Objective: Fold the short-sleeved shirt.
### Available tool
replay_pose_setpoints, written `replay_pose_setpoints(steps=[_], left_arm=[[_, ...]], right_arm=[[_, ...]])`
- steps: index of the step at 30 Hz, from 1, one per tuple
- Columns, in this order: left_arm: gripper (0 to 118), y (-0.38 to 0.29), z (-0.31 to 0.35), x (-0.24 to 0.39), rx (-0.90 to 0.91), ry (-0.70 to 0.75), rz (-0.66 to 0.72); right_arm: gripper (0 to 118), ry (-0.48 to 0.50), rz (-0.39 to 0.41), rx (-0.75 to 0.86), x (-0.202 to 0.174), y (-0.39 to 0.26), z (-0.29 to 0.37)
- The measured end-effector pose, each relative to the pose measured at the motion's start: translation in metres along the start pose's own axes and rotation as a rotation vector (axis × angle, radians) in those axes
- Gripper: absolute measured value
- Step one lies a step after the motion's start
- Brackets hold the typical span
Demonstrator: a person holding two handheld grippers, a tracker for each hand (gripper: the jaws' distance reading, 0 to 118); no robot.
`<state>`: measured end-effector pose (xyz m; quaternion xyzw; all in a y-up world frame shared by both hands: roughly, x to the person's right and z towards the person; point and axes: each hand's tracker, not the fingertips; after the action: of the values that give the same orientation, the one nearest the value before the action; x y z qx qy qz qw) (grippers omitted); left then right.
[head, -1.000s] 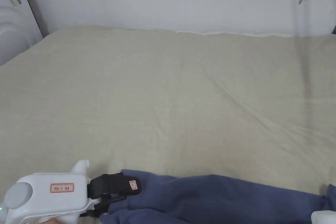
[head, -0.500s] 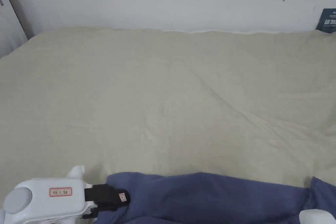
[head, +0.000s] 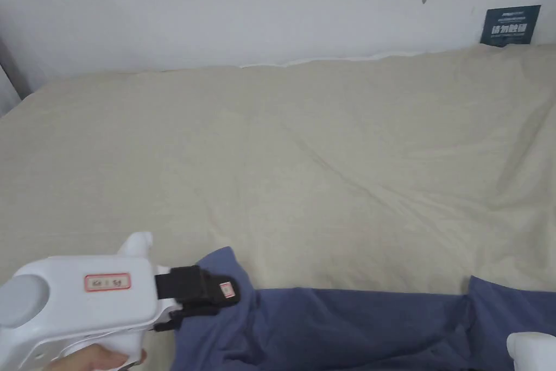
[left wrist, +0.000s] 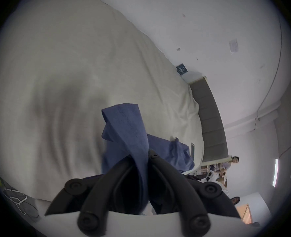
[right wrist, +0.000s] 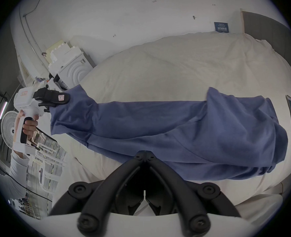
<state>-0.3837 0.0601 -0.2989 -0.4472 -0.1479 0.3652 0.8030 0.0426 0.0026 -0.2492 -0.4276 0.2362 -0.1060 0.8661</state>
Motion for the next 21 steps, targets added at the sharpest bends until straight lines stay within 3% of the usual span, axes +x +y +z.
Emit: replay_pose_setpoints(steps=[7,12,14,18,19,20,21], left_arm=[[7,-0.013,-0.107,0.079,-0.176,0.013,-0.112],[7,-0.014,-0.164,0.084,-0.254,0.010,-0.121],[12,-0.021,-0.180,0.091,-0.303,0.048,-0.212],[50,-0.041,-0.191,0.106,-0.316,0.074,-0.259],[88,-0.043,-0.192,0.107,-0.309,0.063,-0.265],[105,-0.047,-0.189,0.114,-0.287,0.049,-0.262],[110,-0.046,-0.185,0.115,-0.261,0.026,-0.261]], right_arm=[[0,-0.009,-0.056,0.053,0.030,-0.004,0.024],[0,0.006,-0.092,0.061,0.050,-0.002,0.031],[0,-0.016,-0.078,0.065,0.054,-0.002,0.033],[0,-0.003,-0.123,0.082,0.062,-0.007,0.035],[0,0.001,-0.134,0.082,0.063,-0.008,0.035],[0,0.000,-0.139,0.081,0.064,-0.009,0.036],[0,-0.002,-0.140,0.080,0.064,-0.010,0.036]])
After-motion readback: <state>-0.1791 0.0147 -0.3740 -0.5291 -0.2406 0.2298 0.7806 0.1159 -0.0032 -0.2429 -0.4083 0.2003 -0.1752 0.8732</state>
